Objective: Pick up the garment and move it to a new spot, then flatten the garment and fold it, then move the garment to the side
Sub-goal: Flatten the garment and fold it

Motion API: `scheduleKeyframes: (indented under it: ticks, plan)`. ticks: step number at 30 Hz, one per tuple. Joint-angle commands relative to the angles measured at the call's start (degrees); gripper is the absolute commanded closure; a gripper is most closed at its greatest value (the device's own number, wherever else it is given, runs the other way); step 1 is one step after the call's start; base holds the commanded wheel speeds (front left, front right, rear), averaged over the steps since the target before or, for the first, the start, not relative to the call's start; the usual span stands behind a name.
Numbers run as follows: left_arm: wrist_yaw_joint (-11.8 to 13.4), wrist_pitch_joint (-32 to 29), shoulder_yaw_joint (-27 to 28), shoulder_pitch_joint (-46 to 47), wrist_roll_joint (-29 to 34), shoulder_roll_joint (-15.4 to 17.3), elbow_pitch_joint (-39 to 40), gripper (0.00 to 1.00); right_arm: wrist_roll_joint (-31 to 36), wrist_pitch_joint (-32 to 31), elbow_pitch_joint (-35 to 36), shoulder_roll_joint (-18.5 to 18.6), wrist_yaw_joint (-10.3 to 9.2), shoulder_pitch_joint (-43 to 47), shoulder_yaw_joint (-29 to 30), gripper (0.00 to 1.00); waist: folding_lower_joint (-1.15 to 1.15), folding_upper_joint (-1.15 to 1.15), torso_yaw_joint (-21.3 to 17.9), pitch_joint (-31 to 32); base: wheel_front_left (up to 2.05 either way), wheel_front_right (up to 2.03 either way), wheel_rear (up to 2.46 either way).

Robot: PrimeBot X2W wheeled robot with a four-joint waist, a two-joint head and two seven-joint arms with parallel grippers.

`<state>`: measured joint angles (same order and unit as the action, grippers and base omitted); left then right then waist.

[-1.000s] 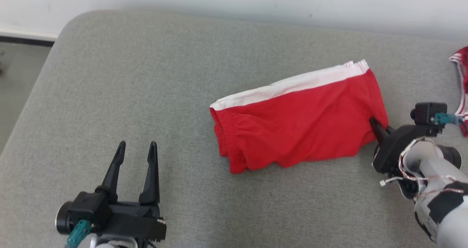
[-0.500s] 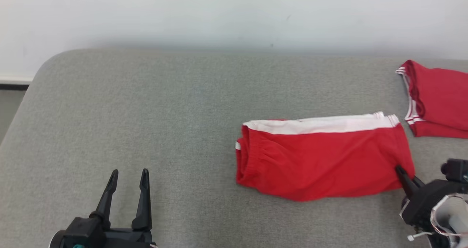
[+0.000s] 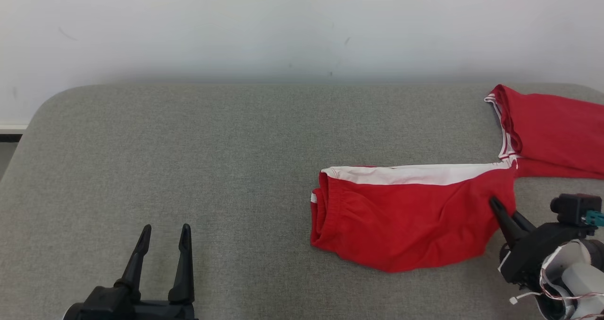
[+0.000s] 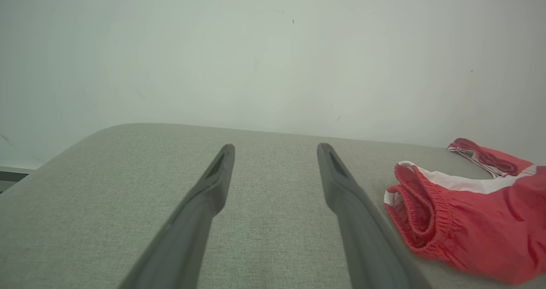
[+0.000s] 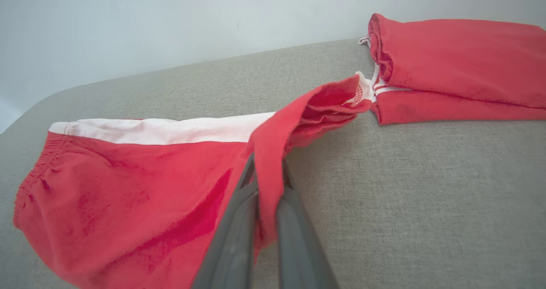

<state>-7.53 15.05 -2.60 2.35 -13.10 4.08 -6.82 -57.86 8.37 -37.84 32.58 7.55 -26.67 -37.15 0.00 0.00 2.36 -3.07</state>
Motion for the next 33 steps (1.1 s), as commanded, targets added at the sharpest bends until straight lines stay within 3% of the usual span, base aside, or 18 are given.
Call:
scheduleKeyframes:
  ticks: [1,16,32,33]
  plan:
    - [0.1,0.2,0.0,-0.1,0.2,0.3,0.2,0.0,0.8,0.2,0.7,-0.5,-0.16,-0.6,0.1,1.0,0.0,0.0,0.2,0.0,0.0,0.0,0.0]
    - [0.1,0.2,0.2,0.3,0.0,-0.3,0.2,0.0,10.0,-5.6,14.2,-8.4,-0.16,3.3,1.2,1.0,0.0,0.0,3.8,0.4,0.0,0.0,0.0]
    - [0.1,0.2,0.4,1.5,-0.3,-0.8,-0.5,0.0,18.4,-11.1,13.7,-17.8,-0.16,6.8,3.3,1.0,0.0,0.0,6.0,-0.9,0.0,0.0,0.0]
    - [0.1,0.2,0.4,1.5,-0.2,-0.8,-0.5,0.0,18.8,-11.0,13.5,-18.2,-0.16,6.8,3.5,0.89,0.0,0.0,6.0,-0.9,0.0,0.0,0.0]
